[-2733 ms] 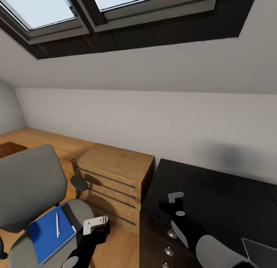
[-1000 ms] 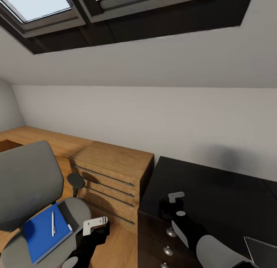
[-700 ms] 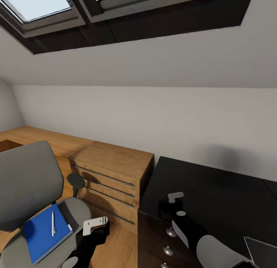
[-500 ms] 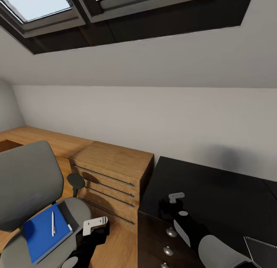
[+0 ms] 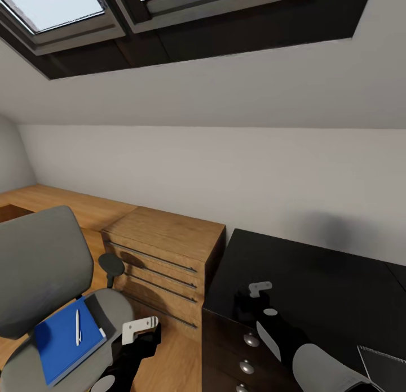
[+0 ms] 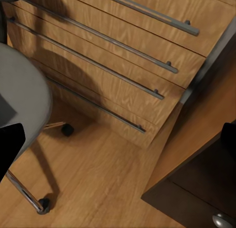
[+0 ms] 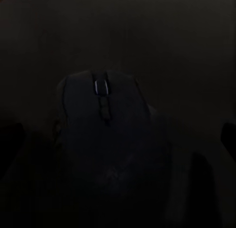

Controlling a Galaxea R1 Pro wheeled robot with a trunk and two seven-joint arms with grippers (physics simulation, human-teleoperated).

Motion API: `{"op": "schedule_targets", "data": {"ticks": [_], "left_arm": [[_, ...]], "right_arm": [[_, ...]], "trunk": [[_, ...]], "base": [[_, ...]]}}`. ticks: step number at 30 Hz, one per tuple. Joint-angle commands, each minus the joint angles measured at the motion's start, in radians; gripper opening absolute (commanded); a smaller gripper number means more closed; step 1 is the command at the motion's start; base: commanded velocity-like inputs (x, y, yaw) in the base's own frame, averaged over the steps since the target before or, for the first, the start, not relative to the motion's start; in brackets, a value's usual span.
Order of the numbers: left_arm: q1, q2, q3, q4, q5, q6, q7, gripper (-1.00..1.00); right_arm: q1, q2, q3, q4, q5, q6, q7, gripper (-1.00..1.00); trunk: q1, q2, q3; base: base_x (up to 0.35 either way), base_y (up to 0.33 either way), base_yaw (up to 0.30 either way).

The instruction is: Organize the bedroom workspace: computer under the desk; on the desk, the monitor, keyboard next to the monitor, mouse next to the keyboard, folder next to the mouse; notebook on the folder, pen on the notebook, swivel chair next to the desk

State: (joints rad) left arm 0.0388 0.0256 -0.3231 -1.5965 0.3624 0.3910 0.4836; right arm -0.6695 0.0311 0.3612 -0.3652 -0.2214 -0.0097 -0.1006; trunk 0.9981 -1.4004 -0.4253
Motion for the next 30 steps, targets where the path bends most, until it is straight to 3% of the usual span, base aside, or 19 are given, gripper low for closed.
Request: {"op": "schedule_targets", "data": {"ticks": [1, 8, 17, 18, 30], "left_arm": [[0.000, 0.001, -0.002, -0.002, 0.009, 0.002, 0.009, 1.00], [0.000, 0.000, -0.002, -0.002, 0.009, 0.002, 0.009, 1.00], [0.000, 0.000, -0.001, -0.002, 0.009, 0.002, 0.009, 1.00], [0.000, 0.000, -0.001, -0.002, 0.009, 0.002, 0.009, 1.00], [0.000, 0.001, -0.001, -0.002, 0.009, 0.002, 0.009, 1.00]], "right_arm": [[-0.001, 0.000, 0.009, 0.000, -0.010, -0.001, -0.007, 1.00], [-0.001, 0.000, 0.009, 0.000, -0.010, -0.001, -0.006, 1.00], [-0.001, 0.000, 0.010, 0.000, -0.010, -0.001, -0.005, 1.00], [-0.001, 0.000, 0.009, 0.000, -0.010, -0.001, -0.005, -1.00], [-0.001, -0.002, 0.010, -0.001, -0.010, -0.001, -0.005, -1.00]], "trunk": [[0.000, -0.001, -0.001], [0.019, -0.036, -0.017], [0.019, -0.036, -0.017], [0.019, -0.036, -0.017], [0.019, -0.036, -0.017]], "base": [[0.000, 0.000, 0.000], [0.000, 0.000, 0.000], [0.000, 0.000, 0.000], [0.000, 0.000, 0.000], [0.000, 0.000, 0.000]]}}
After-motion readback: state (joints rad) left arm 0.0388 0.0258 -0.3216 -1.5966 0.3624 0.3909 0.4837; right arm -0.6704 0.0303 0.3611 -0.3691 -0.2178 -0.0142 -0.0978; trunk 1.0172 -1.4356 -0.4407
